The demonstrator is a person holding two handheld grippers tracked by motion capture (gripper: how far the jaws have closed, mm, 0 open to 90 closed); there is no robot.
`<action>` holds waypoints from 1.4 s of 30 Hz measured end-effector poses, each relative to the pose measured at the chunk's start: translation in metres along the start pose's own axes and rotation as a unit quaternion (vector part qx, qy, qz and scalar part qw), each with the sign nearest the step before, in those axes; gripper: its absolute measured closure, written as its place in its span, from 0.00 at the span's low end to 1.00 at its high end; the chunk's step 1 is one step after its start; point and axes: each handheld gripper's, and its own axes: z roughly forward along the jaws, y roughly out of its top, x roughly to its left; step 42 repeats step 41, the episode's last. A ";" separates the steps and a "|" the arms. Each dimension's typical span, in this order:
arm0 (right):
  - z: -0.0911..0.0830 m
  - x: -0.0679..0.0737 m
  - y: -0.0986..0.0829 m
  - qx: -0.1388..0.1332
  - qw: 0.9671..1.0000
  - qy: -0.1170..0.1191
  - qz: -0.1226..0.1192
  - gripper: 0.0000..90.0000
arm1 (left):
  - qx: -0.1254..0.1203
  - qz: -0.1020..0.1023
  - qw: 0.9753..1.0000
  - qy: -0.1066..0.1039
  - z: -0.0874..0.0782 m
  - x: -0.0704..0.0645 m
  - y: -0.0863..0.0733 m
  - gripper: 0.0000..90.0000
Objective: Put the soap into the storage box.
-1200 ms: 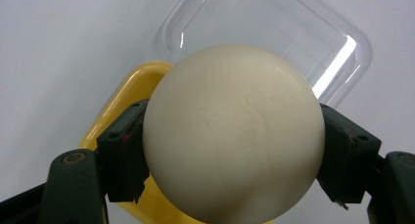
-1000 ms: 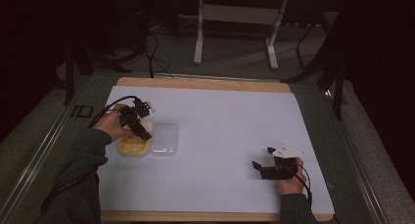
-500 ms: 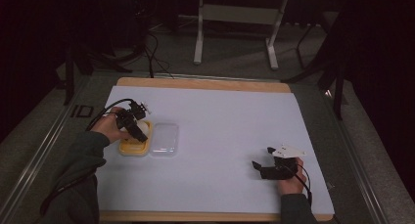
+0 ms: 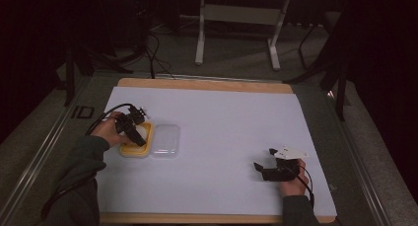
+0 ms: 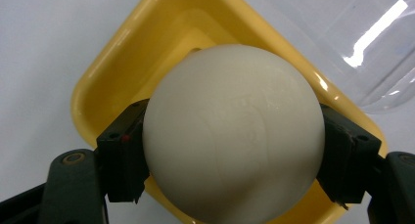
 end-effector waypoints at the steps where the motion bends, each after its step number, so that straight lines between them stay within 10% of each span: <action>1: 0.000 0.000 0.000 0.000 1.000 0.000 0.000 0.17 | 0.002 -0.002 1.000 -0.001 0.002 0.000 0.000 0.29; 15: 0.000 0.000 0.000 0.001 1.000 0.000 -0.001 0.17 | 0.000 -0.011 1.000 -0.022 0.008 0.003 -0.005 0.22; 26: 0.000 0.000 0.000 0.001 1.000 0.000 -0.001 0.17 | -0.040 -0.014 0.999 0.009 -0.018 0.003 -0.007 0.16; 42: 0.000 0.000 0.000 0.003 1.000 0.000 -0.001 0.17 | -0.160 0.019 0.987 0.000 -0.034 -0.042 -0.023 0.39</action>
